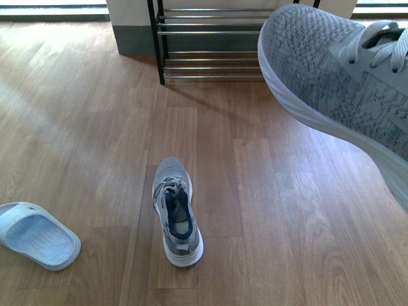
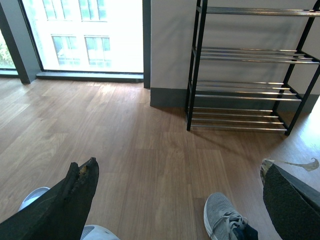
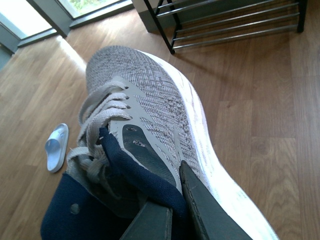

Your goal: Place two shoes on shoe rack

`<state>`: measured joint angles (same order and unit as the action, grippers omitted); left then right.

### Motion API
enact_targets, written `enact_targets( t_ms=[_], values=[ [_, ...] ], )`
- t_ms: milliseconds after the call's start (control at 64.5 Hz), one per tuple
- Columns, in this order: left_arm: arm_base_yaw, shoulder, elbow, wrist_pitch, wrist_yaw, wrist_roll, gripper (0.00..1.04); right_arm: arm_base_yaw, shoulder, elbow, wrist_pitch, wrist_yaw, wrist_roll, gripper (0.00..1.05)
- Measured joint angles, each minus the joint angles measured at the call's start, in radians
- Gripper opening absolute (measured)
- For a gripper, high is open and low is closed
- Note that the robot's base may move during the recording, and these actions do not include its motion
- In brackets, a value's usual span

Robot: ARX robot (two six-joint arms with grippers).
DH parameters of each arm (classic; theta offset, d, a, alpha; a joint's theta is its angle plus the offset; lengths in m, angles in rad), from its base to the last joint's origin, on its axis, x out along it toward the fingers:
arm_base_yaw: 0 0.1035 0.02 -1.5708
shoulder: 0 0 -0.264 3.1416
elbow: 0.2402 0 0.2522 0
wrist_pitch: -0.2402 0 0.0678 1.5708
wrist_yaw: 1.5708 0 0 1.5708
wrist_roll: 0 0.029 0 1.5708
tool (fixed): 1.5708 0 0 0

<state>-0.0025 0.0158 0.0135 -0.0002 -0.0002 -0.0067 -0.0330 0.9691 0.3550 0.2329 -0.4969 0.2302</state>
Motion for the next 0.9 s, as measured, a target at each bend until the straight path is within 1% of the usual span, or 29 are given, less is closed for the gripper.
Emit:
enact_targets(
  t_ms=[310, 558, 574, 589, 620, 636, 651, 667, 682, 698, 729, 760, 791, 853, 868, 899],
  values=[
    [0.000, 0.000, 0.000, 0.000, -0.003, 0.000, 0.95, 0.001, -0.001, -0.002, 0.000, -0.006, 0.006, 0.01],
    [0.000, 0.000, 0.000, 0.000, 0.005, 0.001, 0.95, -0.003, 0.000, -0.003, -0.001, 0.011, 0.007, 0.01],
    [-0.004, 0.006, 0.003, -0.006, -0.005, -0.002, 0.95, -0.004, 0.001, -0.003, -0.001, 0.013, 0.008, 0.01],
    [-0.024, 0.029, 0.019, -0.050, -0.070, -0.035, 0.95, -0.006, 0.001, -0.003, -0.001, 0.016, 0.010, 0.01],
    [-0.096, 0.138, 0.080, -0.182, -0.319, -0.149, 0.95, -0.006, 0.001, -0.003, -0.001, 0.017, 0.010, 0.01],
    [-0.108, 0.175, 0.093, -0.203, -0.346, -0.163, 0.95, -0.006, 0.001, -0.003, -0.001, 0.017, 0.010, 0.01],
    [-0.118, 0.247, 0.116, -0.224, -0.452, -0.225, 0.95, -0.006, 0.001, -0.003, -0.001, 0.018, 0.010, 0.01],
    [-0.116, 0.321, 0.133, -0.220, -0.521, -0.272, 0.95, -0.007, 0.001, -0.003, -0.001, 0.018, 0.010, 0.01],
    [-0.113, 0.356, 0.140, -0.212, -0.547, -0.282, 0.95, -0.007, 0.001, -0.003, -0.001, 0.018, 0.010, 0.01],
    [-0.104, 0.428, 0.155, -0.188, -0.586, -0.334, 0.95, -0.006, 0.001, -0.003, -0.001, 0.017, 0.010, 0.01],
    [-0.089, 0.535, 0.176, -0.134, -0.603, -0.369, 0.95, -0.006, 0.001, -0.003, -0.001, 0.017, 0.010, 0.01],
    [-0.071, 0.641, 0.199, -0.068, -0.599, -0.400, 0.95, -0.006, 0.001, -0.003, -0.001, 0.017, 0.010, 0.01],
    [-0.059, 0.750, 0.225, 0.002, -0.576, -0.411, 0.95, -0.006, 0.001, -0.003, -0.001, 0.017, 0.010, 0.01],
    [-0.045, 1.000, 0.290, 0.153, -0.497, -0.409, 0.95, -0.006, 0.001, -0.003, -0.001, 0.005, 0.011, 0.01],
    [-0.044, 1.036, 0.300, 0.172, -0.489, -0.408, 0.95, -0.005, 0.001, -0.003, -0.001, 0.004, 0.011, 0.01],
    [-0.040, 1.212, 0.360, 0.251, -0.445, -0.386, 0.95, -0.002, 0.001, -0.003, -0.001, -0.001, 0.011, 0.01]
  ],
)
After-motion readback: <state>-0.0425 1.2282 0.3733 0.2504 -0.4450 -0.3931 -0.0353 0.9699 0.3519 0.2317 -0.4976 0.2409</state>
